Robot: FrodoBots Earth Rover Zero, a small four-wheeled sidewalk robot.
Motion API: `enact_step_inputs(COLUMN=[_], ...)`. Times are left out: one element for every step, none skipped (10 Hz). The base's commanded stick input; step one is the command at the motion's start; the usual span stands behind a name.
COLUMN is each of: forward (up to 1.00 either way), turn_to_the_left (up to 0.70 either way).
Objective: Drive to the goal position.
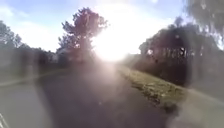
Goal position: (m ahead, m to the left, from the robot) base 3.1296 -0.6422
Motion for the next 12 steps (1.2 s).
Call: enact_step_inputs(forward=[1.00, 1.00, 1.00, 1.00, 1.00, 1.00, 1.00, 1.00, 1.00, 1.00, 1.00, 1.00], turn_to_the_left=[0.00, 0.00, 0.00, 0.00, 0.40, 0.40, 0.40, 0.28, 0.14, 0.01, 0.00, 0.00])
